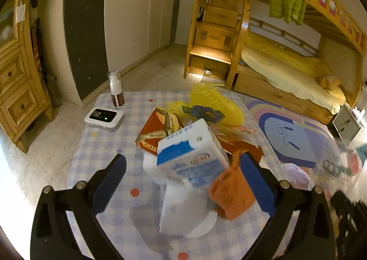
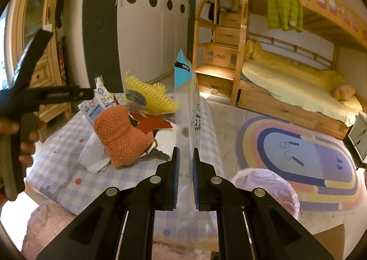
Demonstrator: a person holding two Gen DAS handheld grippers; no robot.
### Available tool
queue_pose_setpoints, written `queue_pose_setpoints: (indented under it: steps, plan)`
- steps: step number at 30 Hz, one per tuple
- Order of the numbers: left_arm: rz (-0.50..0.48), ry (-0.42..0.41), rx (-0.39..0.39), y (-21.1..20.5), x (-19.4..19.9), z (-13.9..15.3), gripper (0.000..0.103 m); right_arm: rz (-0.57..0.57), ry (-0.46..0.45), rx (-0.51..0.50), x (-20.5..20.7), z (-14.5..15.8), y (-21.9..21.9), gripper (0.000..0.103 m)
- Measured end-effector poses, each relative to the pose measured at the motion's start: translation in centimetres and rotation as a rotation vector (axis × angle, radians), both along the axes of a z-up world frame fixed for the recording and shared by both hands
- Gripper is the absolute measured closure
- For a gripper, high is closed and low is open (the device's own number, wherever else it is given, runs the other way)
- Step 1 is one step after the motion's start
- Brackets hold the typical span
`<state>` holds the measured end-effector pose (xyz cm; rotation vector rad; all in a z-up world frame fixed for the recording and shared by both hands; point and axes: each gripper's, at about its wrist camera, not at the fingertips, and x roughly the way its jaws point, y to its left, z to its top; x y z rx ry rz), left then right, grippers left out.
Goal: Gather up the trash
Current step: 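Lift the mango bag with the right tool while the left tool grasps the white milk carton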
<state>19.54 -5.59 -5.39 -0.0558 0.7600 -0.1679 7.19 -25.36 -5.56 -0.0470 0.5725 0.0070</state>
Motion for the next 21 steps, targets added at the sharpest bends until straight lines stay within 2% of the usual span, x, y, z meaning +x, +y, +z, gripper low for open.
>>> queue_pose_setpoints:
  steps: [7,8,11,12,17,21]
  plan:
    - [0.009,0.085,-0.063,0.8,2.7,-1.8,0.007,0.017,0.023,-0.02,0.5,-0.6,-0.2,0.092]
    - [0.004,0.091,-0.087,1.0,2.9,-1.9,0.01,0.02,0.026,-0.02,0.6,-0.6,-0.2,0.092]
    - [-0.016,0.107,-0.139,1.4,2.7,-2.0,0.031,0.027,0.031,-0.021,0.7,-0.6,0.0,0.092]
    - [-0.019,0.108,-0.146,1.4,2.6,-2.1,0.031,0.03,0.031,-0.021,0.7,-0.5,0.0,0.092]
    - [-0.02,0.043,-0.168,2.1,0.7,-0.5,0.033,0.043,0.015,-0.014,0.3,-0.1,0.0,0.092]
    - [-0.015,-0.082,-0.169,3.1,-1.7,3.7,0.033,0.048,0.001,0.019,0.0,0.5,-0.4,0.092]
